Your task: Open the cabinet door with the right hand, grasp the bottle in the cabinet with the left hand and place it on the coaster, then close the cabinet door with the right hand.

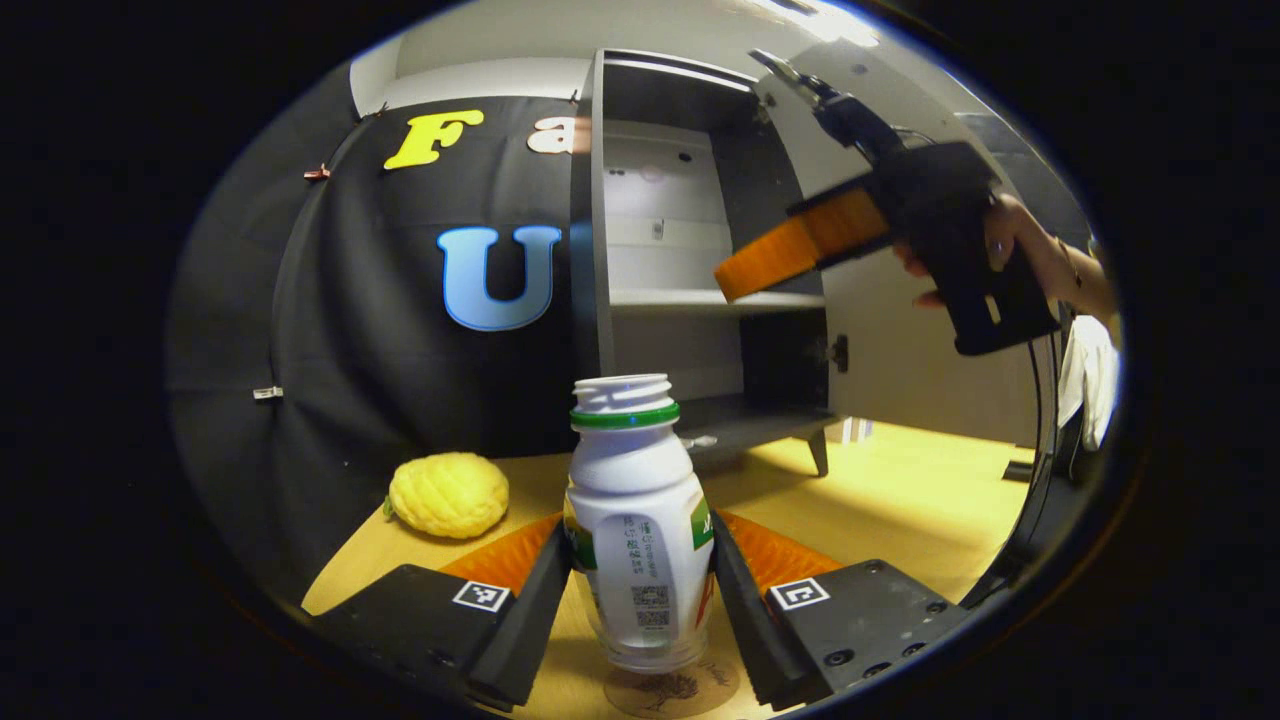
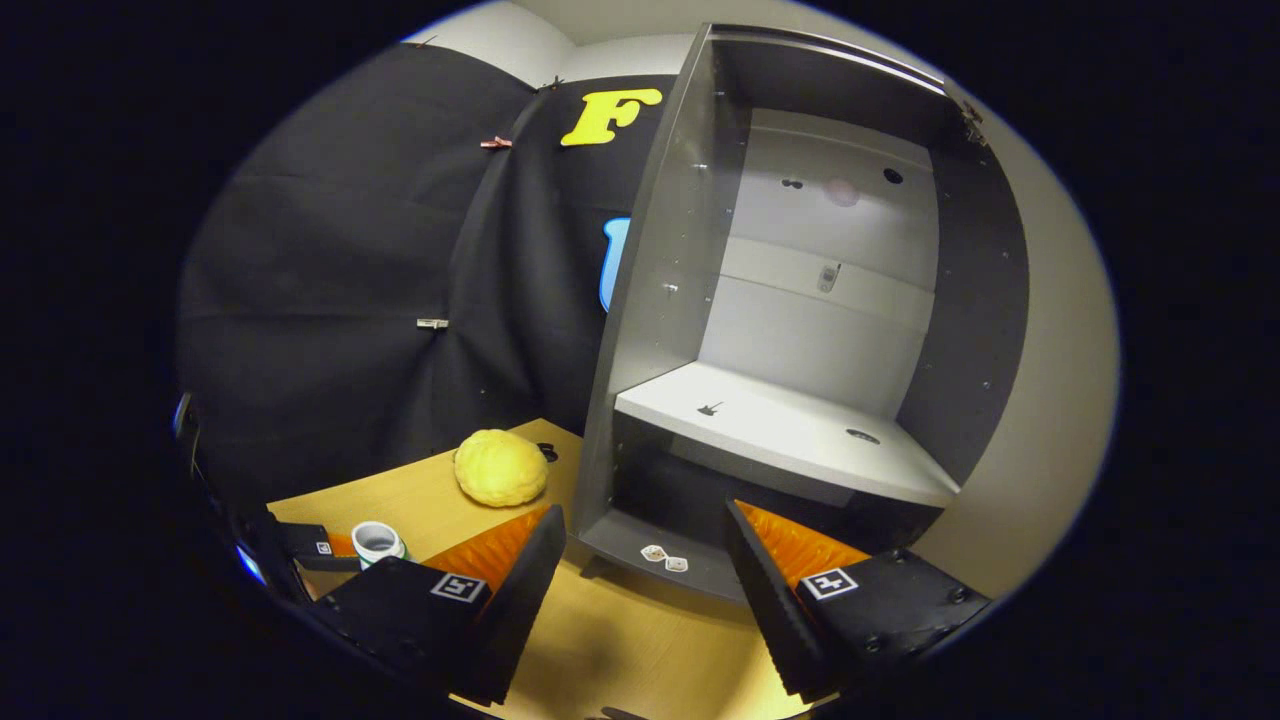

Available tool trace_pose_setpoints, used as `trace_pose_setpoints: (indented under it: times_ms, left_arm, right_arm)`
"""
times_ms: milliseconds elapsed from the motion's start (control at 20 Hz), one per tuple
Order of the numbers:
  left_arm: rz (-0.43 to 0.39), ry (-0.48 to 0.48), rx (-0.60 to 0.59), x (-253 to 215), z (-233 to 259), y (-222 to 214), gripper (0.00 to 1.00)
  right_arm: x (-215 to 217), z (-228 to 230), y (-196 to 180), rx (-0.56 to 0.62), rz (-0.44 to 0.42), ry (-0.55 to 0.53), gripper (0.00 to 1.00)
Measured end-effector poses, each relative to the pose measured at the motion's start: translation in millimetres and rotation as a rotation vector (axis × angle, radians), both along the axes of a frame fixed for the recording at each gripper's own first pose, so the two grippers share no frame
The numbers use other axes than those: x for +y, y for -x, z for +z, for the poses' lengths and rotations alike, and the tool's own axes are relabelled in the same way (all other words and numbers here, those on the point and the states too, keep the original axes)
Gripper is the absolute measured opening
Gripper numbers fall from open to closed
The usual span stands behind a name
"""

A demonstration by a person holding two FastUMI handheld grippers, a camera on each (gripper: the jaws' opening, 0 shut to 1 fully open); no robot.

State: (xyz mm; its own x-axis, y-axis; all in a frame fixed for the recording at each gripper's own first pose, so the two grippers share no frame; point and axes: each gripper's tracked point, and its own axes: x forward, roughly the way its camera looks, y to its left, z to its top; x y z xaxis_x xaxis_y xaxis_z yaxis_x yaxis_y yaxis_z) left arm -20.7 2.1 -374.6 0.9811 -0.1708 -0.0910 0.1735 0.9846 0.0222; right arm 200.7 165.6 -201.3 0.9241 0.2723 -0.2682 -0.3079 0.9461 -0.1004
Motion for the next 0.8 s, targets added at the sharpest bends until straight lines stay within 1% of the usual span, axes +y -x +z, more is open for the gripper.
trace_pose_setpoints:
  times_ms: [150,300,450,550,600,700,750,800]
  left_arm:
    - [-0.035,0.008,0.027,-11,-24,6,0.79]
    - [-0.033,0.031,0.038,-11,-28,15,0.80]
    - [-0.033,0.042,0.030,-8,-28,25,0.80]
    - [-0.060,0.019,-0.001,-13,-27,29,0.80]
    - [-0.078,-0.013,-0.026,-16,-26,33,0.81]
    - [-0.076,-0.068,-0.021,-14,-36,32,0.83]
    - [-0.067,-0.080,-0.010,-12,-42,31,0.88]
    - [-0.067,-0.074,0.000,-13,-45,32,0.91]
  right_arm:
    - [3,-20,-7,0.024,-0.008,0.044,0.98]
    - [13,-24,-8,0.046,0.017,0.027,0.98]
    - [14,-28,-9,0.062,0.021,0.015,0.98]
    - [17,-32,-6,0.079,0.032,0.011,0.98]
    - [18,-33,-5,0.084,0.040,0.013,0.98]
    - [17,-37,-3,0.090,0.049,0.032,0.98]
    - [16,-39,-1,0.092,0.052,0.043,0.98]
    - [16,-40,1,0.093,0.055,0.053,0.98]
